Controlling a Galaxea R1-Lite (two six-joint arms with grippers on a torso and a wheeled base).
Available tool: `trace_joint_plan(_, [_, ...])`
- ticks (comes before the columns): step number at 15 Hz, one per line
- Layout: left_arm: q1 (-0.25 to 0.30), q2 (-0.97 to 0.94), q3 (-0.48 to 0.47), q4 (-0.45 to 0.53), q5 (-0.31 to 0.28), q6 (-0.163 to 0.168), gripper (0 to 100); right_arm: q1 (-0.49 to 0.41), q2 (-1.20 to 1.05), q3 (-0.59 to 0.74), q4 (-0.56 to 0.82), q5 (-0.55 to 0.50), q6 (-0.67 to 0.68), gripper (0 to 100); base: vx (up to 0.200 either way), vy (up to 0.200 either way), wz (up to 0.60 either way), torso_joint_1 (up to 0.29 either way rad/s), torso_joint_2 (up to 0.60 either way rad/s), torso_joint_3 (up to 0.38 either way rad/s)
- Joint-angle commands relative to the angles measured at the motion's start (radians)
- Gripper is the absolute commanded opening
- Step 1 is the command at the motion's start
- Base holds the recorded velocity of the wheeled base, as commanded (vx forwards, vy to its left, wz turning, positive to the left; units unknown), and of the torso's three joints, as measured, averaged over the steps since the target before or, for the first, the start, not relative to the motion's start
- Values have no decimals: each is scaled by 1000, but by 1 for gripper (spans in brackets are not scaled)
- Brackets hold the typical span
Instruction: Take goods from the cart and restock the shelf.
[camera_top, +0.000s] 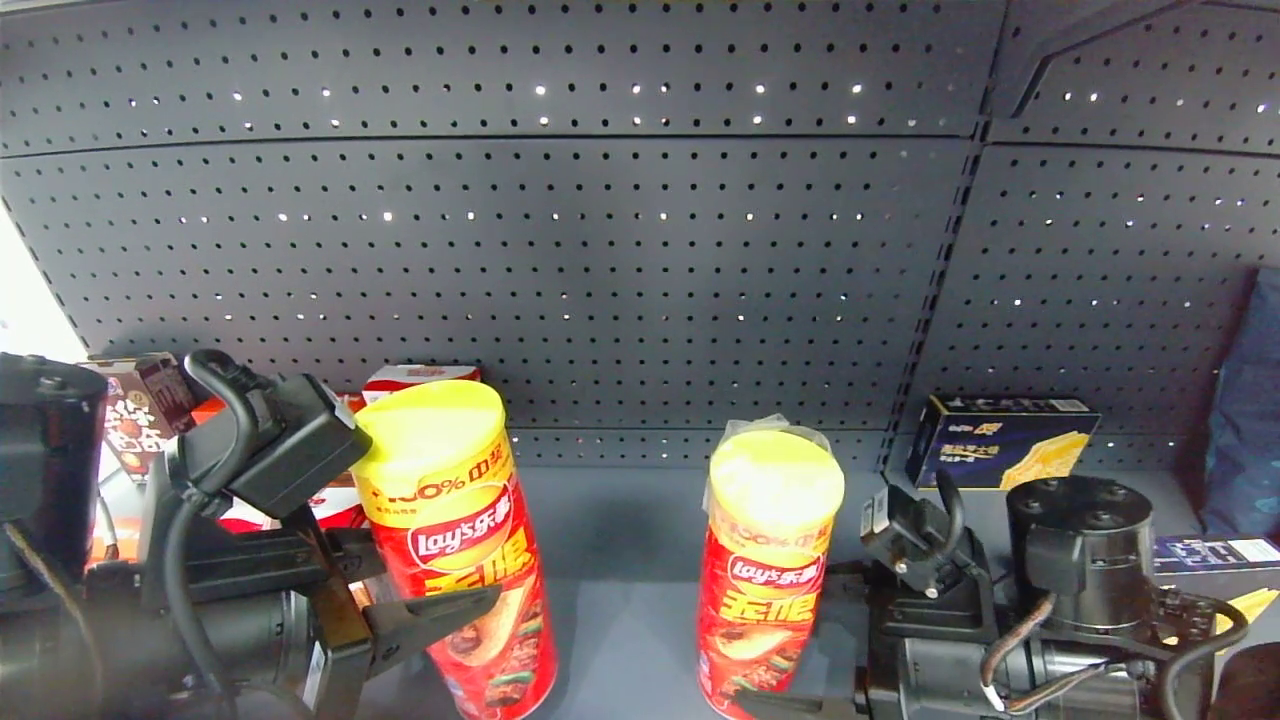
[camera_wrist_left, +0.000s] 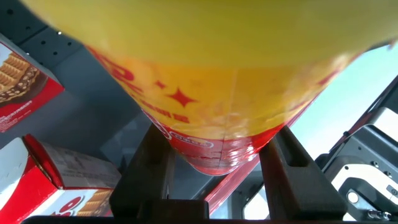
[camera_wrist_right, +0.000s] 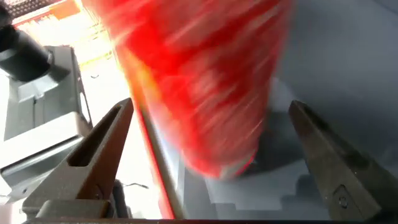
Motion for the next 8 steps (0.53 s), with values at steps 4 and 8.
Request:
trace_joint_plan(4, [0,-8,1,0,2,0,0,-5,-200,79,1,-49,2,100,0,0,0,0,0,0])
trace_joint_plan(8, [-1,-25,1,0,6,1,0,-153,-431,59,23,-86,4,100,0,0,0,0,0,0])
